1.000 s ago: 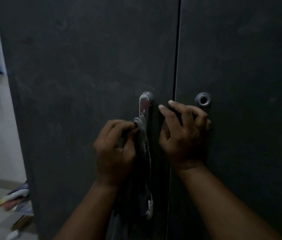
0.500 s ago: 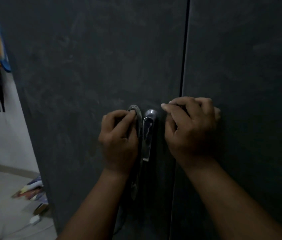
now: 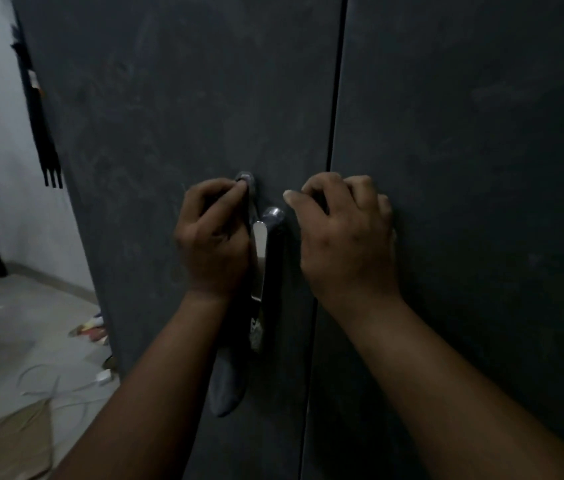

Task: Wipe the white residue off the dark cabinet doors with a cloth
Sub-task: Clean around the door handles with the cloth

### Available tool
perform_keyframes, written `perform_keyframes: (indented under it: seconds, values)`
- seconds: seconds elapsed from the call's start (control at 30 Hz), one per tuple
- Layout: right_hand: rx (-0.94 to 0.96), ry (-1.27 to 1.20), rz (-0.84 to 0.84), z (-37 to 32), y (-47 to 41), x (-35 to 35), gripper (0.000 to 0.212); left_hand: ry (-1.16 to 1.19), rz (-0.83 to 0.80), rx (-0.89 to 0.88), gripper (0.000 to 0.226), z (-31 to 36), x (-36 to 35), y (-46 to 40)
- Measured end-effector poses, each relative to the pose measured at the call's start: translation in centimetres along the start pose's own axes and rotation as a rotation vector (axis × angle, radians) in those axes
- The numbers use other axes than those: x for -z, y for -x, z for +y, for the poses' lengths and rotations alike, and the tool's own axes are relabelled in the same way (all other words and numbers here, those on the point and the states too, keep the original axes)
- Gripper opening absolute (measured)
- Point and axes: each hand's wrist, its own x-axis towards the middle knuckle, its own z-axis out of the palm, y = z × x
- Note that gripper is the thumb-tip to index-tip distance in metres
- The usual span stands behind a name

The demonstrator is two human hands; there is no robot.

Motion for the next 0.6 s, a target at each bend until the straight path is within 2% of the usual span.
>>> perform_keyframes:
  seconds: [0.1, 0.23, 0.33, 0.43, 0.5, 0.6]
  values:
    - [-0.019, -0.003, 0.034, -0.3, 0.1, -0.6, 0.029, 0.023, 0.033, -0.039, 0.015, -1.1, 0.2, -0.4]
    - [-0.126, -0.004, 0.177, -1.5, 0.5, -2.3, 0.017, 0.107, 0.025, -0.080, 0.018, -2.5, 0.1, 0.2]
    - [-0.208, 0.003, 0.262, -3.1, 0.1, -3.1, 0.014, 0.168, -0.074, -0.152, 0.015, -3.5, 1.1, 1.6]
    - [-0.270, 0.006, 0.265, -4.8, -0.7, -3.4, 0.016, 0.159, -0.160, -0.238, 0.015, -5.4, 2.9, 1.9]
    - [-0.316, 0.018, 0.265, -5.6, -1.1, -3.5, 0.018, 0.112, -0.147, -0.204, 0.020, -6.6, 3.9, 1.0]
    - [-0.385, 0.016, 0.251, -6.5, -1.9, -3.4, 0.018, 0.128, -0.093, -0.038, 0.024, -6.9, 4.2, -0.3]
